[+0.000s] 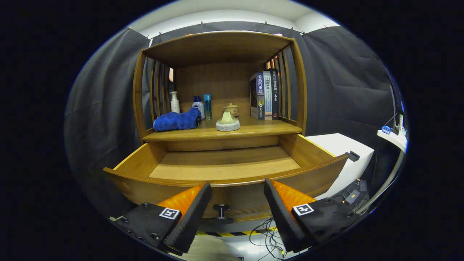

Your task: Pull open the drawer, take out the items inside it, and place them on the countertop above the cabinet.

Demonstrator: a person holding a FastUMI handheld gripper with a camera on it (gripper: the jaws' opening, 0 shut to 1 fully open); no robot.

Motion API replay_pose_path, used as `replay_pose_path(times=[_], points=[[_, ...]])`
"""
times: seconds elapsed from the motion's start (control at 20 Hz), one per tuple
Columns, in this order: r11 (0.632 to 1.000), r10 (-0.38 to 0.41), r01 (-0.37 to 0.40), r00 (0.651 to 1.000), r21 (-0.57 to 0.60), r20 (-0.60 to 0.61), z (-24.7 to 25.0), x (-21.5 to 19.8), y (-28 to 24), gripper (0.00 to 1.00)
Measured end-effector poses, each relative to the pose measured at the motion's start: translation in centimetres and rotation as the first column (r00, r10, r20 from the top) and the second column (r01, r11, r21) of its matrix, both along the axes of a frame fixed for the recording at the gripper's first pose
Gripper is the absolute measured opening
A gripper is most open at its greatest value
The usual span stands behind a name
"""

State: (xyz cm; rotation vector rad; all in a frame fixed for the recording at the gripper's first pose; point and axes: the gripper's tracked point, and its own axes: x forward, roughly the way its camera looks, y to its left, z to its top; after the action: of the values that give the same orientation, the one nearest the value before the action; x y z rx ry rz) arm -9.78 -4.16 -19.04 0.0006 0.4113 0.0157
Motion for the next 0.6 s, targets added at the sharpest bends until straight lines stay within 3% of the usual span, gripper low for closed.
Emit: replay_pose_path(times=[0.6], points=[[1.000, -0.007, 0.007, 1.000, -0.018, -0.001, -0.8, 9.6, 0.9, 0.98]])
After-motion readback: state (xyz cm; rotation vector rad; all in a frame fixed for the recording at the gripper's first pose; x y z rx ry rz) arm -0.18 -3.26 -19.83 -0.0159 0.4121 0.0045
